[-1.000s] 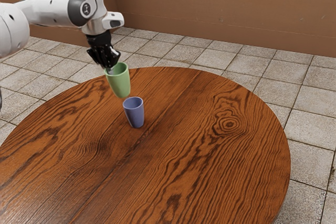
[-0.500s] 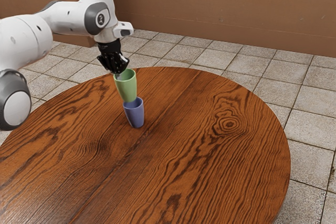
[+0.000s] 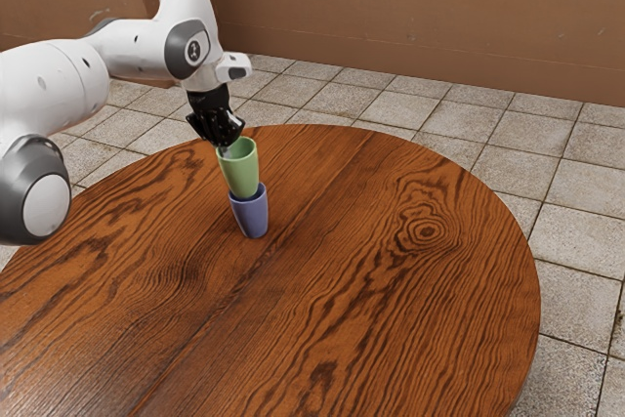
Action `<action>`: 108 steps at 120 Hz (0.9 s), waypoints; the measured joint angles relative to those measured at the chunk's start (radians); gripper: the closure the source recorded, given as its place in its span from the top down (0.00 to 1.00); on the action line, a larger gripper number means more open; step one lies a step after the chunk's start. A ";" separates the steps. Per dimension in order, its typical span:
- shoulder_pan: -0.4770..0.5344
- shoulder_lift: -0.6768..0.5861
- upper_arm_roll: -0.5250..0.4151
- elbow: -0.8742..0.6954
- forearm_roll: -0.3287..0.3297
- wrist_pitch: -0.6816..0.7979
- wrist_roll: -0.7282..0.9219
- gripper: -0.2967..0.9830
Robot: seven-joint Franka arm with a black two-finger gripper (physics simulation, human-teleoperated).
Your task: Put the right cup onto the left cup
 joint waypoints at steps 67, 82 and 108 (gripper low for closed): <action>0.005 0.022 -0.003 -0.011 -0.026 0.043 0.003 0.55; 0.005 -0.034 -0.004 -0.023 -0.026 0.043 0.005 0.65; 0.003 -0.206 -0.036 -0.200 -0.023 0.035 0.009 0.72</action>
